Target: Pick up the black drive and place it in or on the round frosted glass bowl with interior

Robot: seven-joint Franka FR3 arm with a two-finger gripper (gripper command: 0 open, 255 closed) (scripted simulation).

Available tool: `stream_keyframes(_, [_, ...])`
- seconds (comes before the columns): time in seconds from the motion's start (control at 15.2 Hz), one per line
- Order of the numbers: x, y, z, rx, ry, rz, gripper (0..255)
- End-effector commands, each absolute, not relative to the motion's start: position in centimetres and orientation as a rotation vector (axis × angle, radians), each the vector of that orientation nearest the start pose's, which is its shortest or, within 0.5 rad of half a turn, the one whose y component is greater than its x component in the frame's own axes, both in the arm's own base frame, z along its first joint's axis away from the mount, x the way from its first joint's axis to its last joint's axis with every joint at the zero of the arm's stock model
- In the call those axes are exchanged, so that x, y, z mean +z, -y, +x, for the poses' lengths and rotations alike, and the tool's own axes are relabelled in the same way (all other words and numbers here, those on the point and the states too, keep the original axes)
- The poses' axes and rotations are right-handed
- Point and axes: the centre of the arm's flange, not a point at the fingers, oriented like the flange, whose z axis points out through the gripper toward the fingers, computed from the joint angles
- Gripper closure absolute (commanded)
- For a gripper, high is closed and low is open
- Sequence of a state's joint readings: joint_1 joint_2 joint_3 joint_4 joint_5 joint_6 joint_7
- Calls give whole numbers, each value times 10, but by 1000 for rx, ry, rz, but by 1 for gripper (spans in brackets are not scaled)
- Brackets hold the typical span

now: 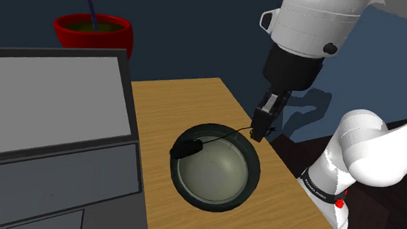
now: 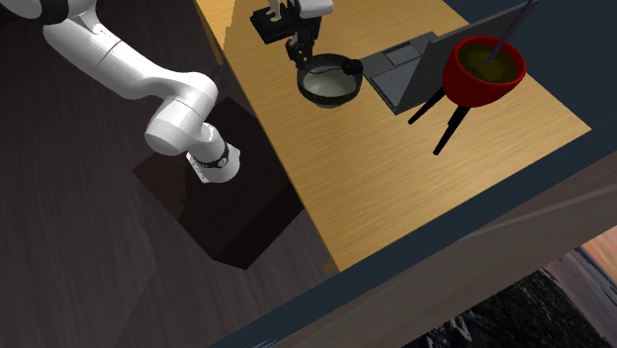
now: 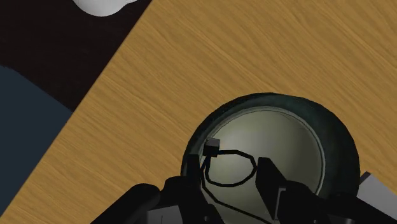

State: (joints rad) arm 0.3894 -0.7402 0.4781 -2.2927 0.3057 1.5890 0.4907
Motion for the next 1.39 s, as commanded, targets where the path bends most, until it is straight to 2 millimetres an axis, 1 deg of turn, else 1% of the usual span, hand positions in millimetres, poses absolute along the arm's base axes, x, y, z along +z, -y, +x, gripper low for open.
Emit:
stream_keyframes(0.0, [561, -313, 168, 18, 396, -3137, 255])
stream_keyframes(0.66, [508, -313, 168, 18, 396, -3137, 255])
stream_keyframes(1.19, [506, -313, 168, 18, 396, -3137, 255])
stream_keyframes(1.25, [506, -313, 168, 18, 396, -3137, 0])
stream_keyframes(1.32, [506, -313, 168, 18, 396, -3137, 0])
